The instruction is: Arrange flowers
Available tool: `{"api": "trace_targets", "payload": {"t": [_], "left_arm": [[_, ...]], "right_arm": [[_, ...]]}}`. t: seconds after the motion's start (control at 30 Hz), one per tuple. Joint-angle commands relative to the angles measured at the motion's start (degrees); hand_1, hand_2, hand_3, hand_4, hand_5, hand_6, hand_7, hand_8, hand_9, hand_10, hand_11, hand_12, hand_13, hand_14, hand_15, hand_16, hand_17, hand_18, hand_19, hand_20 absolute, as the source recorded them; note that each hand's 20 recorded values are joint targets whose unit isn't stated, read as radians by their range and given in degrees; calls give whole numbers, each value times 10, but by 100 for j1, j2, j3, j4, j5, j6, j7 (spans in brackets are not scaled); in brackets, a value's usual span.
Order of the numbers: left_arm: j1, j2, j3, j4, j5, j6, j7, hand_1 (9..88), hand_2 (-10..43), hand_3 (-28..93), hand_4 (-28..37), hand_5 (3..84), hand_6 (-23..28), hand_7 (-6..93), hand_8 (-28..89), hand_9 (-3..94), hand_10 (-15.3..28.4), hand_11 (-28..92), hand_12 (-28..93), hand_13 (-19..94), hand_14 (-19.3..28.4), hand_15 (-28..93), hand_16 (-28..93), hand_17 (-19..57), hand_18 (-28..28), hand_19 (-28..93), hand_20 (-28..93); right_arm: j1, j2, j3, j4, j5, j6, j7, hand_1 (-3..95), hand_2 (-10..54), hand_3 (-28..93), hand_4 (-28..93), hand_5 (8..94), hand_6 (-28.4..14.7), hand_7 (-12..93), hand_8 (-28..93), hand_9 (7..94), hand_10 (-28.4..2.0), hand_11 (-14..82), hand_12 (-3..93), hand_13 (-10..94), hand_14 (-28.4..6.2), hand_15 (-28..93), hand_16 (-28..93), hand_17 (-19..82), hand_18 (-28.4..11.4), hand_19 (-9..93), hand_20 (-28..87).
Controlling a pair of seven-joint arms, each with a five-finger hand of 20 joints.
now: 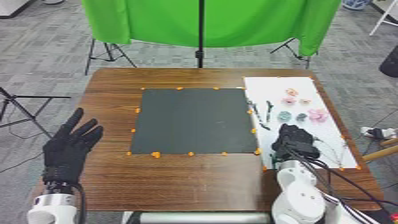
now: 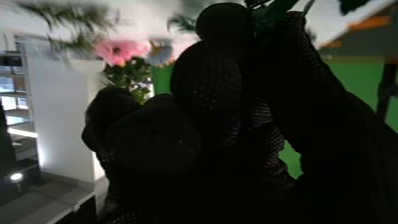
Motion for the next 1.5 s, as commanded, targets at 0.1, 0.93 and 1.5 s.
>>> {"api": "trace_targets", "payload": {"t": [0.1,0.93,1.5], "left_arm": [[112,4,-80,-45,-21,106,-28,185,67,796,-283,336,60,65,-77,315,190,211,109,198,268,515,-95,-79,284,559,-5],[-770,379,192,88,160,19,-414,187,68,803,-283,335,60,66,-78,314,190,210,109,198,267,517,-95,-79,284,561,-6],[-1877,45,572,607,493,-651,-1214,192,69,807,-283,335,60,66,-78,314,190,212,109,197,269,517,-96,-79,284,560,-7]], "right_arm": [[1204,-401,-450,-564,-43,27,-677,582,-95,693,-283,880,-52,279,160,880,-111,515,268,889,-51,697,237,537,-206,932,340],[3838,-3539,-3026,2600,1423,-779,-1592,555,-95,723,-283,903,-47,262,158,900,-104,533,256,906,-46,706,243,556,-207,932,385],[3869,-3487,-3188,2760,2031,-416,-893,466,-53,725,-281,906,-21,272,29,888,-107,588,261,888,-50,756,254,544,-218,932,447]]}}
